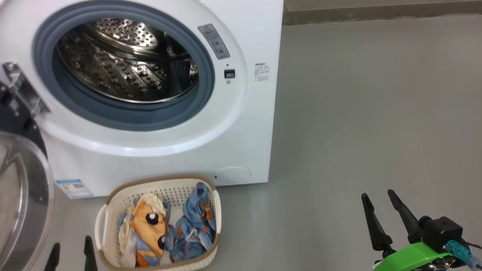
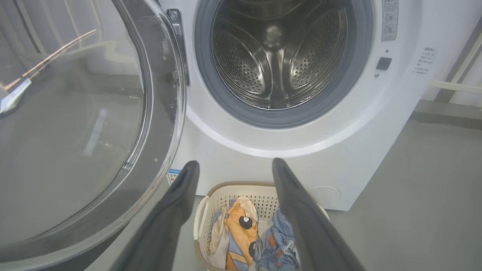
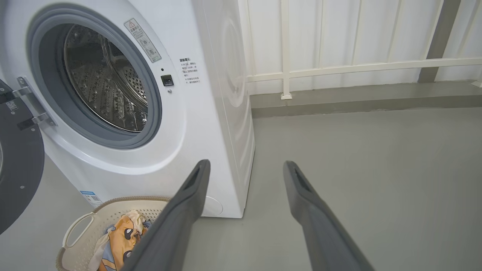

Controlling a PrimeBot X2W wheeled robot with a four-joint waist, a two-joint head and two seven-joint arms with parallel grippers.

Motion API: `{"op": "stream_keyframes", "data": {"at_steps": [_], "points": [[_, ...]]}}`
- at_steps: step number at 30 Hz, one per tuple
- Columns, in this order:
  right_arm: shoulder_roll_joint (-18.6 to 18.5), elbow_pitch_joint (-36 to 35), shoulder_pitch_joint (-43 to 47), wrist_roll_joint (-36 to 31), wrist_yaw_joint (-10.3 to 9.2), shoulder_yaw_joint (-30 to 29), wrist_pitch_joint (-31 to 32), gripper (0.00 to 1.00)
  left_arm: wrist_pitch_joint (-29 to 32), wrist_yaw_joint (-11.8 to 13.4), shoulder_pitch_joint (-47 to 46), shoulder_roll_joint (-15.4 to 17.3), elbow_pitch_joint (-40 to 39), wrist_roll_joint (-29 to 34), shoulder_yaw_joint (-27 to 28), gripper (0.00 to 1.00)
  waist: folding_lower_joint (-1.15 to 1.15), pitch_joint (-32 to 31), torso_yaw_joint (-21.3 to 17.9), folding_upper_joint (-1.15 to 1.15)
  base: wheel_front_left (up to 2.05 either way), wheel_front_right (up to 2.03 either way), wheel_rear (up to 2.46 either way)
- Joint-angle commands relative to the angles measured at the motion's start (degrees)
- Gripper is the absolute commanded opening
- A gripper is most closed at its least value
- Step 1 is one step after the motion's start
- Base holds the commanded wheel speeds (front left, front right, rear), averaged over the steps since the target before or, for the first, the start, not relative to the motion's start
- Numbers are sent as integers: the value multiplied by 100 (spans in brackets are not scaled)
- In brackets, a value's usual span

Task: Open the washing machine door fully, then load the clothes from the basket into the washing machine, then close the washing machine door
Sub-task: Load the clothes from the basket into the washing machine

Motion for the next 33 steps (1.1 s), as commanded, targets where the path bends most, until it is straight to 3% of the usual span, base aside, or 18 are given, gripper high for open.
{"op": "stream_keyframes", "data": {"at_steps": [1, 12, 33], "points": [[-66, -136, -96, -28, 9, 120, -65, 100, -37, 28, -300, 56, -216, 29, 229, 100, 0, 32, 15, 0, 191, -191, 0], [-77, -105, -158, 4, 9, 115, -66, 100, -37, -5, -268, 50, -232, 97, 272, 100, 0, 129, 23, 0, 123, -123, 0], [-58, -17, -133, 22, 9, 91, -69, 100, -37, 7, -280, 47, -125, -87, 61, 100, 0, 270, 50, 0, 4, -4, 0]]}}
